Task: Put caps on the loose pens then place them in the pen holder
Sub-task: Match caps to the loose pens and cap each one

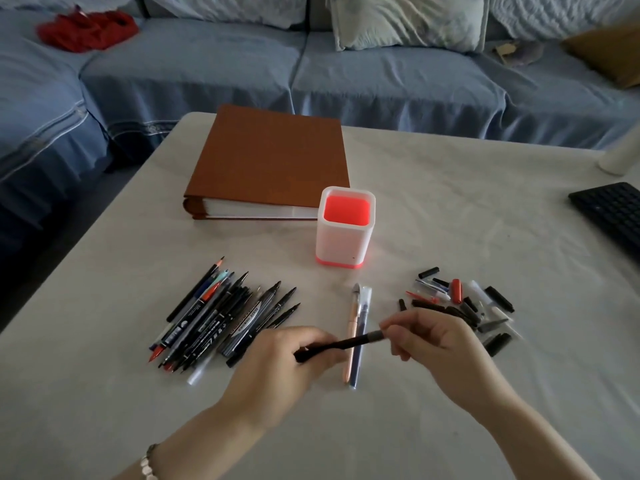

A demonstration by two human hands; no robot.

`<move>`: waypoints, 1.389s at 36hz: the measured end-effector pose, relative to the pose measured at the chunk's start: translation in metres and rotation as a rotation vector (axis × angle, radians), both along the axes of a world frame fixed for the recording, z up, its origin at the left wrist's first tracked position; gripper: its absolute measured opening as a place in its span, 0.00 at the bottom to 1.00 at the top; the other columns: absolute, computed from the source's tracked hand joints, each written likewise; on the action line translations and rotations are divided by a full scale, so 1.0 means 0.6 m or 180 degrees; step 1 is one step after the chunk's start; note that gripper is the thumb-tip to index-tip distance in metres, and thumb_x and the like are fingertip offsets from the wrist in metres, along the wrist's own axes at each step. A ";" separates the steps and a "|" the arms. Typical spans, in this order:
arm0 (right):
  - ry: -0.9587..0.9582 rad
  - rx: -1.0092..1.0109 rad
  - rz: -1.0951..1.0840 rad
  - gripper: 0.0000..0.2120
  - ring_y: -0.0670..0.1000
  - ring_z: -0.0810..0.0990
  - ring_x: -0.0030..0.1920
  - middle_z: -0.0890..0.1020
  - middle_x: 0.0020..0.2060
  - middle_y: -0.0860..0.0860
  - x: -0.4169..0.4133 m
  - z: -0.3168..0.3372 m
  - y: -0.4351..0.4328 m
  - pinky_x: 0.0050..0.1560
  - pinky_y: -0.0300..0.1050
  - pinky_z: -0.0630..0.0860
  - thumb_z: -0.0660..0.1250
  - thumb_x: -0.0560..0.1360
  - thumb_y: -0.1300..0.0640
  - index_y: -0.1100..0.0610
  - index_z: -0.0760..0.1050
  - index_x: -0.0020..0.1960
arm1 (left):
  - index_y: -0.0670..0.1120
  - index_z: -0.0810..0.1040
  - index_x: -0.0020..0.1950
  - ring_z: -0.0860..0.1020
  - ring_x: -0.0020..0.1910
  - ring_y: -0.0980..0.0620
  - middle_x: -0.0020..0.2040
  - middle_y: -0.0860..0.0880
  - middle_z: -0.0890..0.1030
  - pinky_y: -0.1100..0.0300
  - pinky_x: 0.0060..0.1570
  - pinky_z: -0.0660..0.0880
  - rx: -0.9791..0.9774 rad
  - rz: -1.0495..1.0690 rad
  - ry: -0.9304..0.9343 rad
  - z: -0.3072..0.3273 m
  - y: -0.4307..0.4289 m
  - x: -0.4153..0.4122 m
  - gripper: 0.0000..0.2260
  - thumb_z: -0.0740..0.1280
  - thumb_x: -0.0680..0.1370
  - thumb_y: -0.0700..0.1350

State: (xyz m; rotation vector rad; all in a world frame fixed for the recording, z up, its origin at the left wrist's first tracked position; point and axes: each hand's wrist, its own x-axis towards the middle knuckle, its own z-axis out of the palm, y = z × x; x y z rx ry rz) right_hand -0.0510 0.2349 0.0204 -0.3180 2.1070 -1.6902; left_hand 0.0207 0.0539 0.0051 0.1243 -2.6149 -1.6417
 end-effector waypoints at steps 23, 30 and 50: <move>0.0228 0.0865 -0.1133 0.12 0.46 0.67 0.25 0.73 0.27 0.50 -0.015 -0.080 -0.009 0.30 0.40 0.65 0.57 0.78 0.55 0.59 0.70 0.38 | 0.44 0.80 0.36 0.79 0.29 0.49 0.33 0.51 0.80 0.64 0.22 0.71 -0.2819 0.0344 -0.0249 -0.084 -0.070 -0.010 0.19 0.78 0.50 0.31; 0.0448 0.2105 -0.0673 0.14 0.55 0.76 0.46 0.78 0.47 0.55 -0.041 -0.115 -0.016 0.44 0.43 0.69 0.61 0.76 0.56 0.58 0.69 0.60 | 0.44 0.76 0.29 0.76 0.26 0.47 0.27 0.49 0.76 0.63 0.20 0.70 -0.3087 0.0128 -0.0356 -0.093 -0.060 -0.019 0.21 0.76 0.43 0.29; 0.1516 0.3149 -0.0278 0.14 0.55 0.72 0.58 0.76 0.55 0.54 -0.207 -0.091 0.061 0.50 0.49 0.71 0.58 0.76 0.65 0.56 0.77 0.56 | 0.43 0.77 0.55 0.77 0.46 0.54 0.45 0.54 0.77 0.66 0.47 0.70 -0.1037 0.0703 0.0041 -0.045 -0.023 -0.032 0.09 0.64 0.76 0.40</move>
